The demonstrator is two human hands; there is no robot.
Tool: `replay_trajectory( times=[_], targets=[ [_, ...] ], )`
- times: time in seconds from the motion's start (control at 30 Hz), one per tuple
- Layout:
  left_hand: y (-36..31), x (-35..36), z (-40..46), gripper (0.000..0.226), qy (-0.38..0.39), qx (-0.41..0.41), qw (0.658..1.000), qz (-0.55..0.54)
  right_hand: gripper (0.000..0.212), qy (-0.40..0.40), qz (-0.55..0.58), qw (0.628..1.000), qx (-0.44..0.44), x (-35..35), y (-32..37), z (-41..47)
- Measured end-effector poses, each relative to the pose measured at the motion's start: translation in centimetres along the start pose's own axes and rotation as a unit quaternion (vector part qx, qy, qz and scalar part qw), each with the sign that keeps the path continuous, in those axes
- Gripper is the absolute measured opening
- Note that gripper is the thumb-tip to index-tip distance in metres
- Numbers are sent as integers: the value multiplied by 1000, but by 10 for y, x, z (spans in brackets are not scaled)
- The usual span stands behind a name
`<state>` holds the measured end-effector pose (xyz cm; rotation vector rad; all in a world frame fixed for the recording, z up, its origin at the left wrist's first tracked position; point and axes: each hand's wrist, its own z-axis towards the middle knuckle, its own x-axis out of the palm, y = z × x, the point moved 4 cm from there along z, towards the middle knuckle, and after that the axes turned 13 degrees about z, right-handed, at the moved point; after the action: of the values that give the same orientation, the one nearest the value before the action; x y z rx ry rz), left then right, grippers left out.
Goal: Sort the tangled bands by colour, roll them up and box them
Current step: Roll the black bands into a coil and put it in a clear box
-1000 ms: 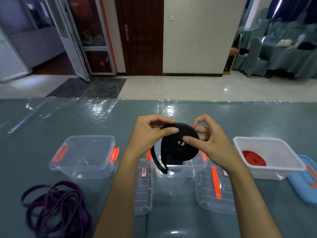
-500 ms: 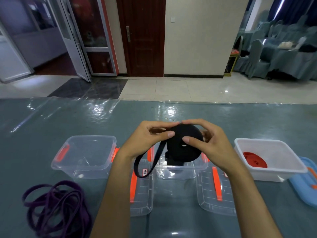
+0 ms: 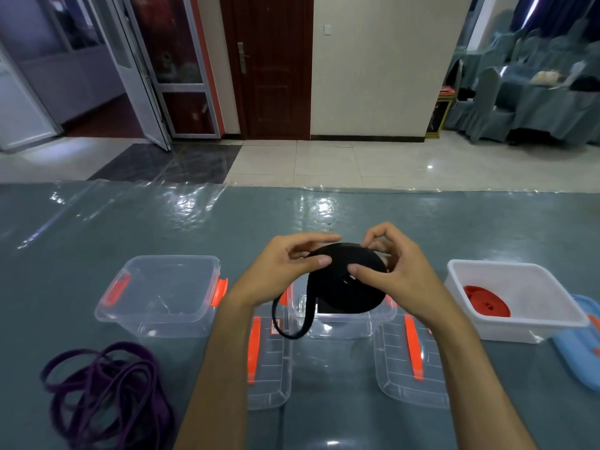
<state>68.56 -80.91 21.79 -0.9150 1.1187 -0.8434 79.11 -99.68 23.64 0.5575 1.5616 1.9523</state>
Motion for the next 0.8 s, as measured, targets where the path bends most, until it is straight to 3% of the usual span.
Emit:
replay_trajectory(
  times=[0.13,0.23,0.37,0.5,0.6,0.8],
  targets=[
    [2,3,7,22,-31,-3,999,7,49,89,-34,995,38,7,-5,3],
    [7,5,10,16,-39,3,999,3,40,59,-33,998,0,3,-2,7],
    [9,6,14,34,-30,12,999,35,34,0,-7,1000,-2,-5,-8,10],
    [16,0,20,29,-49,1,997,60,38,56,25,995,75,-2,-22,14],
    [25,0,22,25,-52,-11,997,64,44,75,-19,995,65,0,-27,18],
    [54,-13,19,27,-88,-83,987,104,27,-34,-26,999,21,-5,-40,25]
  ],
)
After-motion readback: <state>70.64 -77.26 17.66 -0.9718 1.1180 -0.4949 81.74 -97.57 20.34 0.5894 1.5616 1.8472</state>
